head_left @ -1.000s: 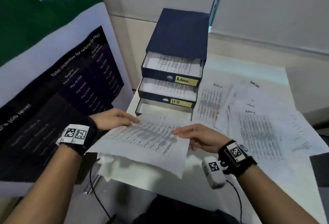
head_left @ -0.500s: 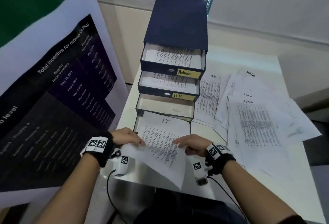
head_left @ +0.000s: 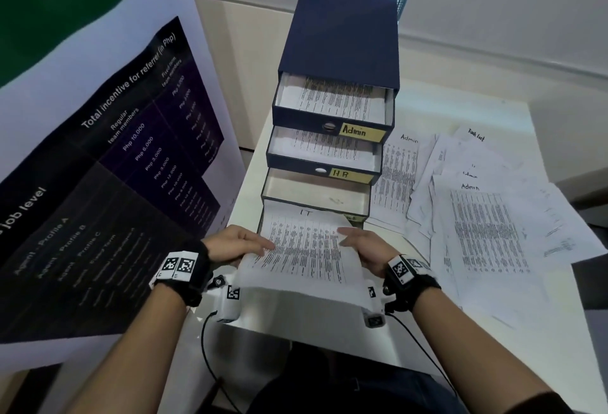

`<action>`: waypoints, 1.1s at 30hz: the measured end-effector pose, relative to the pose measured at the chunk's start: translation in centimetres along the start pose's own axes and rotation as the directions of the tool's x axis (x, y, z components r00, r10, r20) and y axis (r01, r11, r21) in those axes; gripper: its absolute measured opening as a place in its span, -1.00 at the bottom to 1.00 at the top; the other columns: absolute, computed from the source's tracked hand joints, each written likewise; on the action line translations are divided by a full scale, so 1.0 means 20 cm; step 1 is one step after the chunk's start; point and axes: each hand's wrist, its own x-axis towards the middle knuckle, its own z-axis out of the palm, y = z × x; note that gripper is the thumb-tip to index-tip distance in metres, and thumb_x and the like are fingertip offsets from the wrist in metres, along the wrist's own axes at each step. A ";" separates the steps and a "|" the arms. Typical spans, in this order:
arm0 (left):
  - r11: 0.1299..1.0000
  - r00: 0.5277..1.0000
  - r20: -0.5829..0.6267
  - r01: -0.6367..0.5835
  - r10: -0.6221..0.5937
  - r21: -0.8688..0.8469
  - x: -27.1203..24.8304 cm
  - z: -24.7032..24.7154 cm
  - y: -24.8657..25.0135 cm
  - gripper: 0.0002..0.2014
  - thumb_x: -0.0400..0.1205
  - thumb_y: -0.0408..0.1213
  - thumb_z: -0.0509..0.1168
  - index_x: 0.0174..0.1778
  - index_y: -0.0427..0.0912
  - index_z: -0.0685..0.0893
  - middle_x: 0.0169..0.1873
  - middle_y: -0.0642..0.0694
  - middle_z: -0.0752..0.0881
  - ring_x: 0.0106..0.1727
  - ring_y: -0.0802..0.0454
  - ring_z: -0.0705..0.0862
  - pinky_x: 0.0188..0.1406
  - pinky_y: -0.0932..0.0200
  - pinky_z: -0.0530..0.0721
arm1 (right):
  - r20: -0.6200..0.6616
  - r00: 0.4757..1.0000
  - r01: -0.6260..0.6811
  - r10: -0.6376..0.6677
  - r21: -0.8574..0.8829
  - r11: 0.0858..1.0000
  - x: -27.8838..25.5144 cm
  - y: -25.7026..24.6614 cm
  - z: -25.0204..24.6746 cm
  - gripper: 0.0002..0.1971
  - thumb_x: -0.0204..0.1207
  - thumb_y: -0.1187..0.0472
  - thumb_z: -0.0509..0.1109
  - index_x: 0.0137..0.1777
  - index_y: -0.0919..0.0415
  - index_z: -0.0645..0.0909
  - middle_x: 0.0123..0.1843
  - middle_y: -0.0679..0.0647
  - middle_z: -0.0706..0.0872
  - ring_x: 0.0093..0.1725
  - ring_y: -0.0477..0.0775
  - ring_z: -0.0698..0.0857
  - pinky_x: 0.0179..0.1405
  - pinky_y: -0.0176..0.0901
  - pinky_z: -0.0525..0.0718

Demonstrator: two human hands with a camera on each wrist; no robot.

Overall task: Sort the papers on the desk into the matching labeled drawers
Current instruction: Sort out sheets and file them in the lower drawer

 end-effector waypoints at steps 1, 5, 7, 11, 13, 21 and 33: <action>0.999 1.000 -0.015 -0.008 0.008 -0.036 0.01 -0.01 -0.01 -0.74 0.69 -0.45 0.26 0.18 -0.11 0.76 -0.70 0.16 0.58 -0.63 0.29 0.48 -0.59 0.48 0.43 | 0.000 1.000 0.002 -0.002 -0.007 1.000 0.00 -0.01 0.00 -0.48 0.48 0.37 0.40 0.46 0.09 0.56 -0.13 0.31 0.69 -0.34 0.08 0.49 -0.35 -0.19 0.34; 0.996 0.996 0.079 -0.020 0.027 -0.092 0.03 -0.02 -0.07 -0.67 0.57 -0.16 0.34 0.25 0.13 0.77 -0.11 -0.08 0.70 -0.06 -0.02 0.59 0.09 0.17 0.48 | 0.140 0.990 0.018 -0.003 -0.104 0.994 -0.03 -0.03 0.01 -0.29 0.47 0.50 0.38 0.59 -0.03 0.41 0.46 0.07 0.50 -0.44 0.00 0.58 -0.49 -0.24 0.52; 0.992 0.993 0.101 -0.044 0.056 -0.122 0.01 -0.02 -0.06 -0.62 0.52 -0.12 0.32 0.27 0.06 0.77 0.21 -0.03 0.71 0.11 -0.16 0.59 0.18 0.00 0.47 | 0.214 0.975 -0.005 0.054 -0.221 0.975 -0.06 -0.02 0.00 -0.30 0.45 0.50 0.41 0.55 -0.06 0.46 0.53 0.16 0.52 -0.60 -0.09 0.47 -0.71 -0.33 0.42; 0.980 0.993 0.094 -0.054 0.073 -0.192 0.01 -0.02 -0.06 -0.64 0.55 -0.12 0.41 0.28 0.02 0.77 0.06 -0.23 0.62 -0.06 -0.09 0.56 -0.06 0.07 0.48 | 0.257 0.964 -0.019 0.073 -0.206 0.978 -0.13 -0.02 0.01 -0.40 0.50 0.57 0.38 0.49 0.11 0.47 0.18 0.23 0.76 -0.61 -0.19 0.61 -0.79 -0.40 0.36; 0.979 0.993 0.095 -0.045 0.065 -0.199 0.03 -0.03 -0.07 -0.66 0.57 -0.14 0.43 0.28 0.06 0.76 -0.18 -0.19 0.68 -0.14 0.00 0.58 0.01 0.20 0.49 | 0.168 0.985 -0.013 0.042 -0.167 0.986 -0.06 -0.02 -0.01 -0.36 0.40 0.49 0.51 0.48 0.12 0.51 -0.02 0.23 0.79 -0.62 -0.06 0.57 -0.67 -0.34 0.47; 0.981 0.954 -0.298 -0.037 -0.022 -0.192 0.15 0.02 -0.05 -0.74 0.55 -0.25 0.51 0.15 0.09 0.79 0.17 -0.19 0.77 0.18 0.01 0.74 0.38 0.10 0.60 | -0.013 0.999 0.031 -0.033 -0.151 0.988 -0.06 -0.05 -0.01 -0.49 0.50 0.31 0.53 0.43 0.06 0.54 -0.63 -0.14 0.44 -0.73 -0.16 0.36 -0.72 -0.37 0.31; 0.952 0.665 -0.687 -0.133 0.293 0.277 0.35 0.18 0.01 -0.89 0.58 -0.25 0.40 -0.07 0.01 0.83 -0.05 0.11 0.75 -0.03 0.14 0.68 0.13 0.13 0.70 | -0.216 0.976 -0.011 -0.015 -0.119 0.993 0.21 0.03 -0.06 -0.72 0.28 0.33 0.50 0.00 0.17 0.85 -0.31 0.28 0.80 -0.35 0.23 0.57 0.18 0.24 0.63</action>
